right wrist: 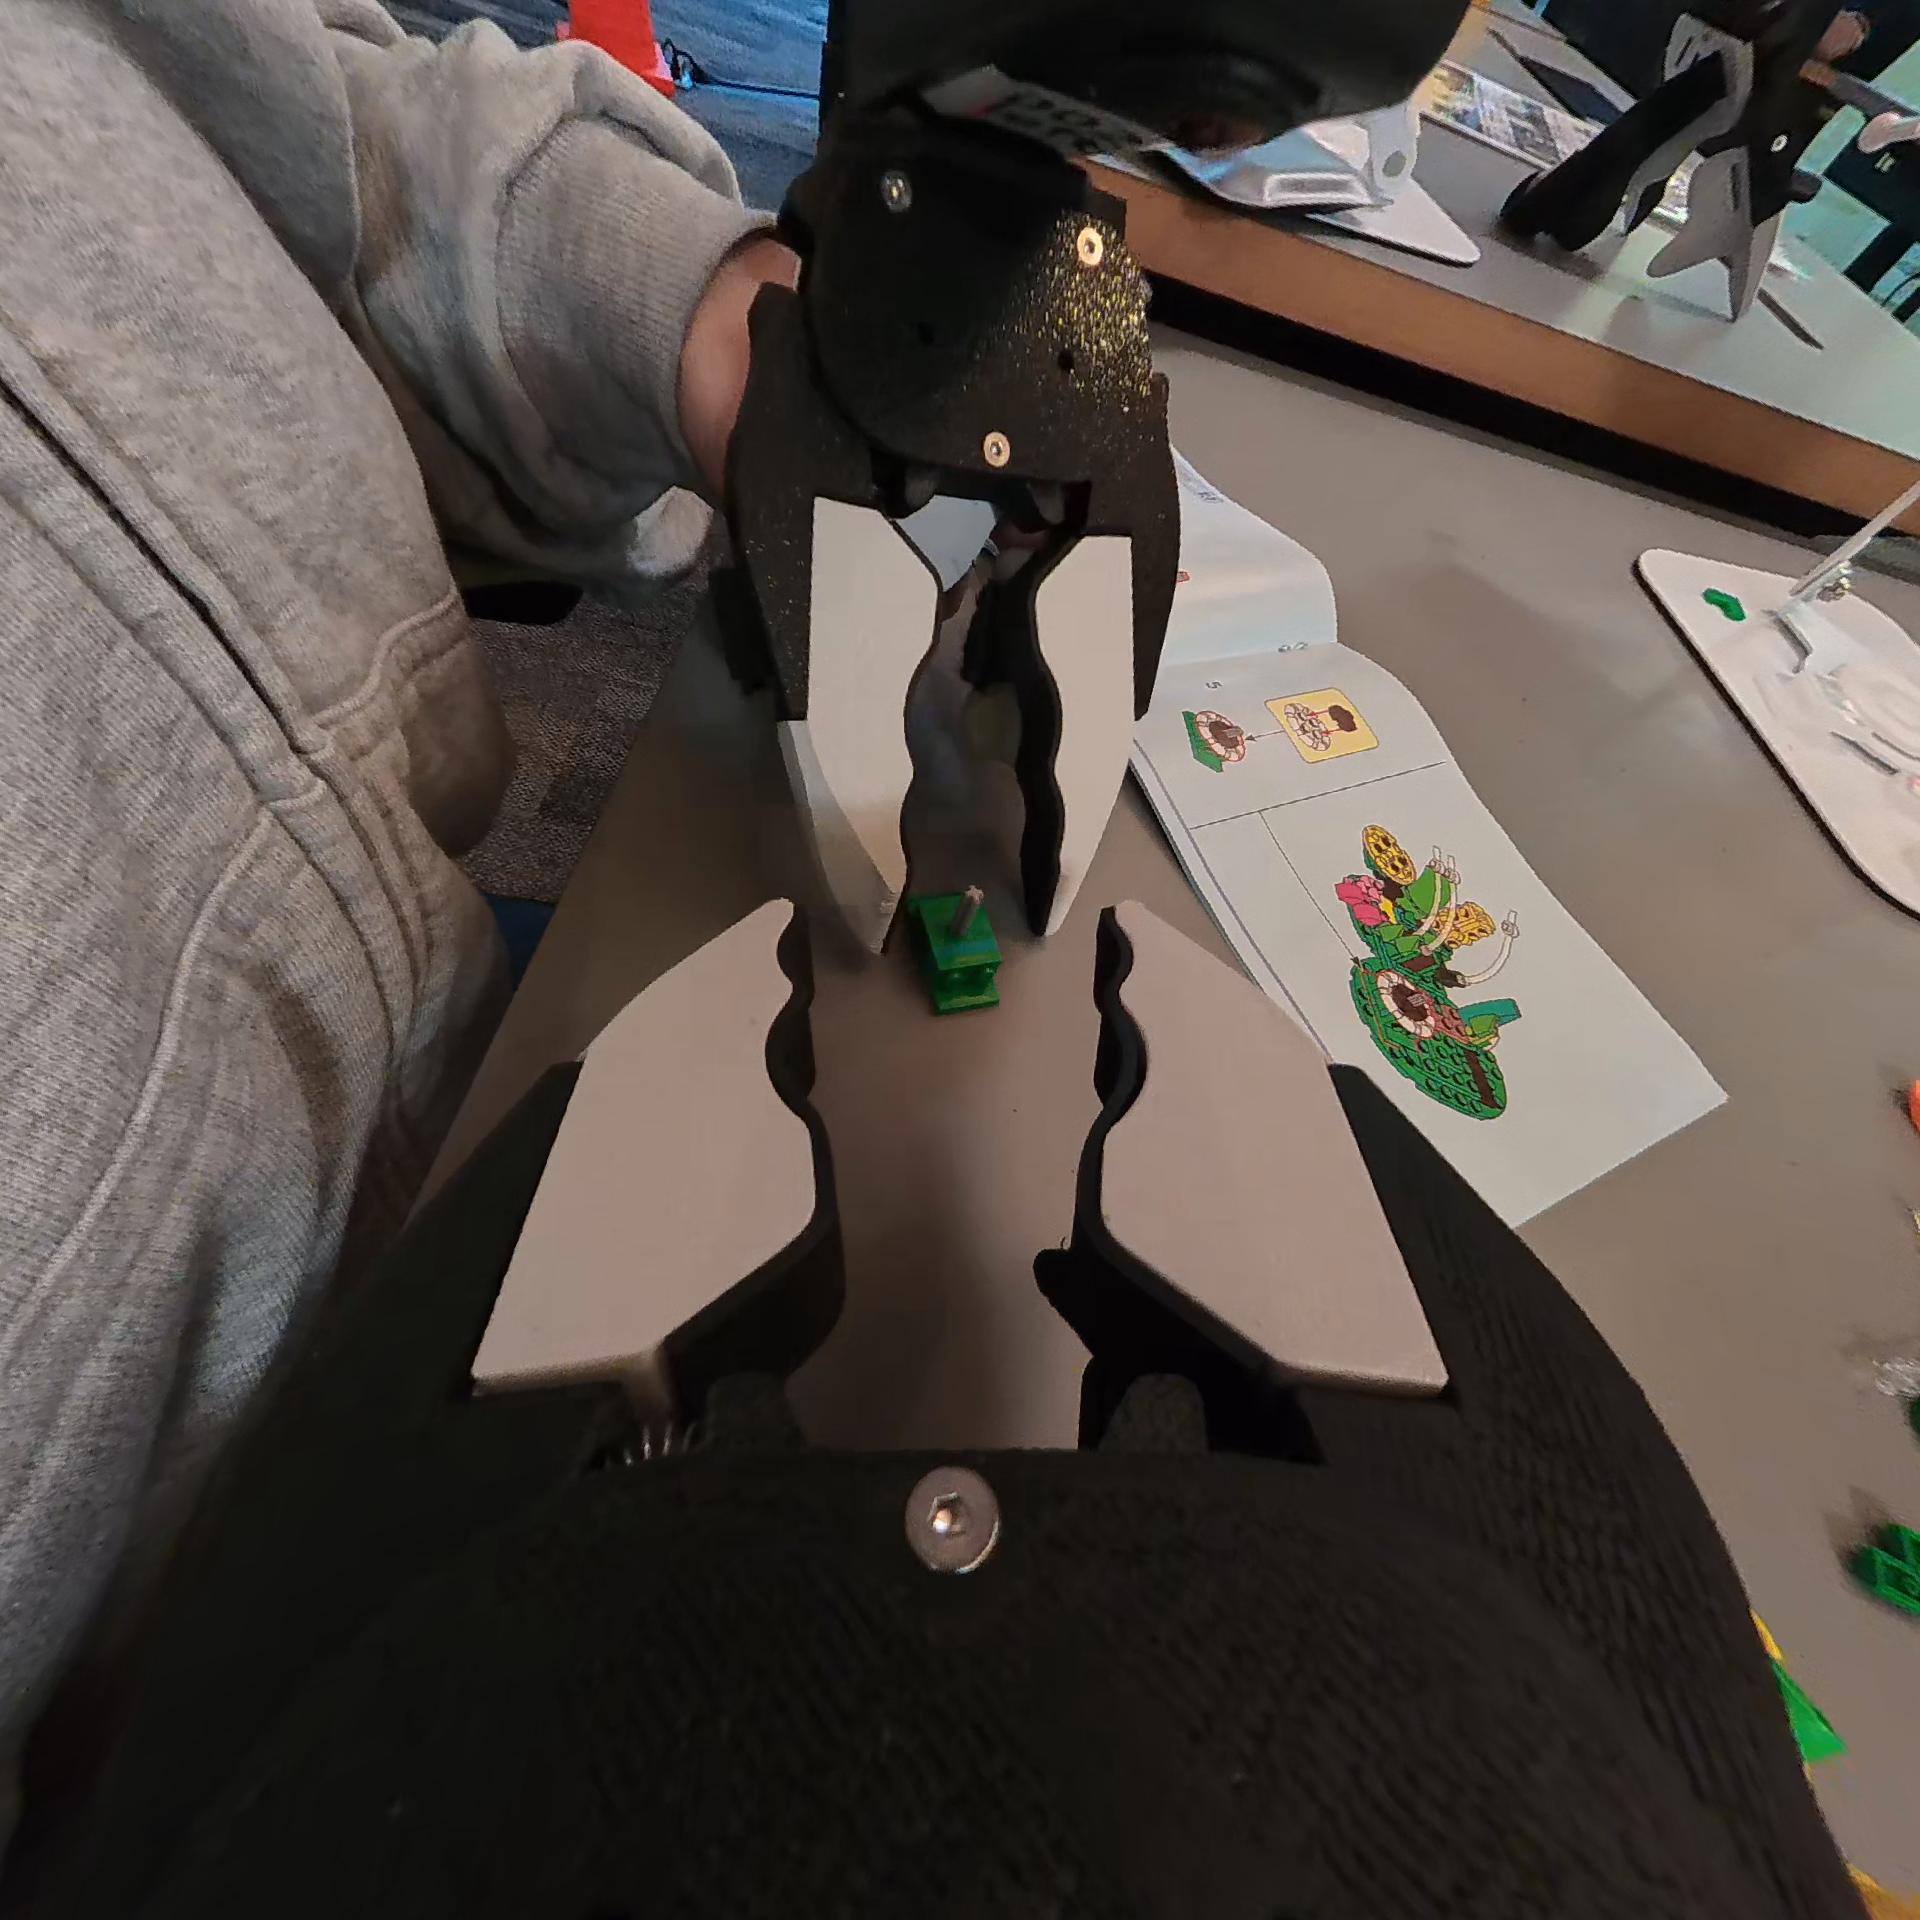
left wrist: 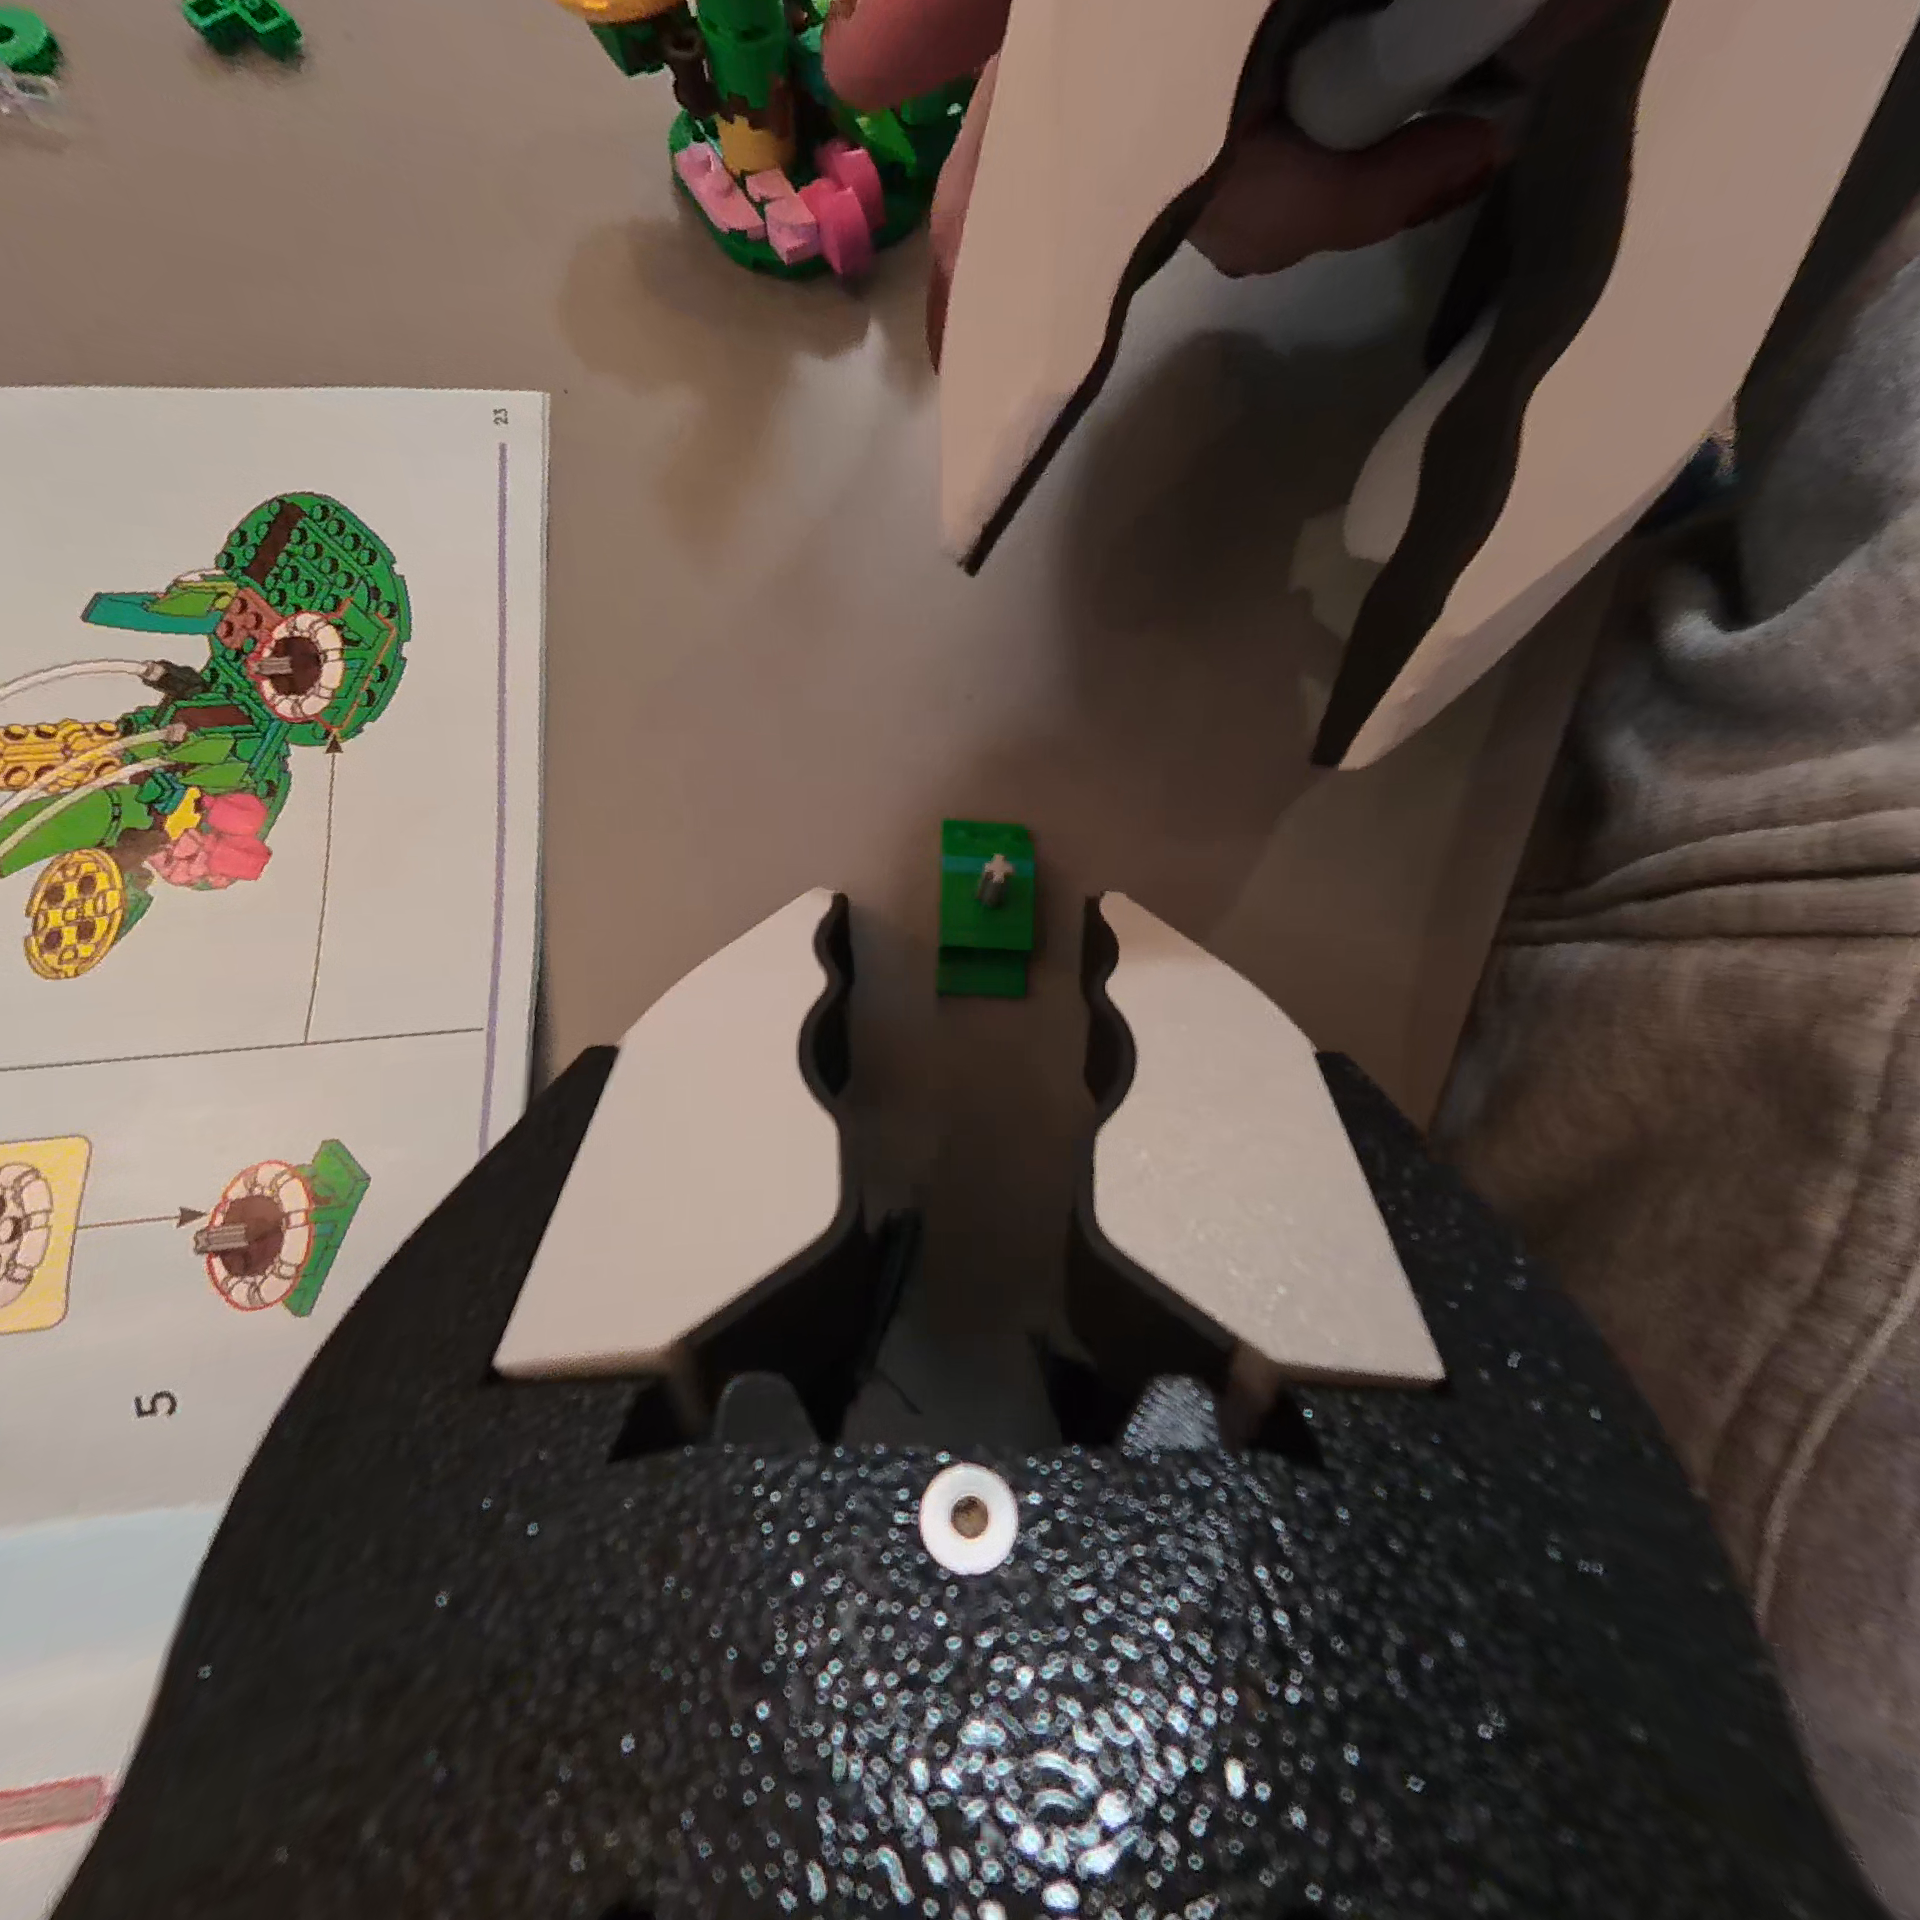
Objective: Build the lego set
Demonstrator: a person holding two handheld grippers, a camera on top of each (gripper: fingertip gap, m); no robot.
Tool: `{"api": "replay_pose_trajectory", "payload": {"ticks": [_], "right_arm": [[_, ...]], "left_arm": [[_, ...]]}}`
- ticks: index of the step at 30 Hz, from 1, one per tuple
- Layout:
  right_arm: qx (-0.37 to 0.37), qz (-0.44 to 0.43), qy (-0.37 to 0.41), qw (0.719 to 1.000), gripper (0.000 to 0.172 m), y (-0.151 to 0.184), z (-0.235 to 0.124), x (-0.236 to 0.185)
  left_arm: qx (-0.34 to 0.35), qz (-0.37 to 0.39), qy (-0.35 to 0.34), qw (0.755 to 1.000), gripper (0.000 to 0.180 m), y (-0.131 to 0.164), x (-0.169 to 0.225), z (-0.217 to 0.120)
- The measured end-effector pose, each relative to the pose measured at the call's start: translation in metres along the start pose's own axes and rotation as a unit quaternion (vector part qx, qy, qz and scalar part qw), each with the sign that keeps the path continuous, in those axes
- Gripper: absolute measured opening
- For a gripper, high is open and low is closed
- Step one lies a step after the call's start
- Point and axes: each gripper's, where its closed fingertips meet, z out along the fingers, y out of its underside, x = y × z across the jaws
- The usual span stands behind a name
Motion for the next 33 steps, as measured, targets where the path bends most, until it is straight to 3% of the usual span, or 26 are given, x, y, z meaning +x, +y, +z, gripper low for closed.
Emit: {"api": "replay_pose_trajectory", "payload": {"ticks": [1,6,9,12,17,23,27,30,33], "right_arm": [[-0.001,-0.001,0.0,1.0,0.051,0.0,0.0,0.0],[0.003,-0.004,0.003,1.0,0.051,-0.004,-0.006,-0.001],[0.022,0.004,0.01,1.0,0.051,-0.009,-0.016,0.001],[0.048,0.028,0.008,0.998,0.047,-0.011,-0.026,0.003],[0.049,0.028,0.023,0.998,0.042,-0.01,-0.048,0.008],[0.041,0.054,0.065,0.996,0.038,-0.005,-0.106,0.029],[-0.007,0.05,0.131,0.99,0.038,0.023,-0.145,0.044],[-0.065,0.07,0.216,0.972,0.038,0.06,-0.191,0.063],[-0.108,0.104,0.332,0.931,0.038,0.097,-0.254,0.085]], "left_arm": [[-0.001,0.003,-0.005,1.0,0.043,0.001,0.0,-0.001],[0.03,-0.004,-0.03,0.999,0.043,-0.001,0.001,-0.015],[0.106,-0.018,-0.065,0.992,0.048,-0.01,0.0,-0.034],[0.235,-0.023,-0.146,0.961,0.053,-0.029,-0.011,-0.06],[0.302,-0.071,-0.229,0.923,0.05,-0.035,-0.035,-0.079],[0.324,-0.07,-0.267,0.905,0.048,-0.048,-0.059,-0.082],[0.332,-0.05,-0.308,0.89,0.047,-0.063,-0.077,-0.079],[0.351,-0.027,-0.368,0.861,0.043,-0.073,-0.095,-0.085],[0.375,-0.021,-0.4,0.836,0.038,-0.079,-0.108,-0.088]]}}
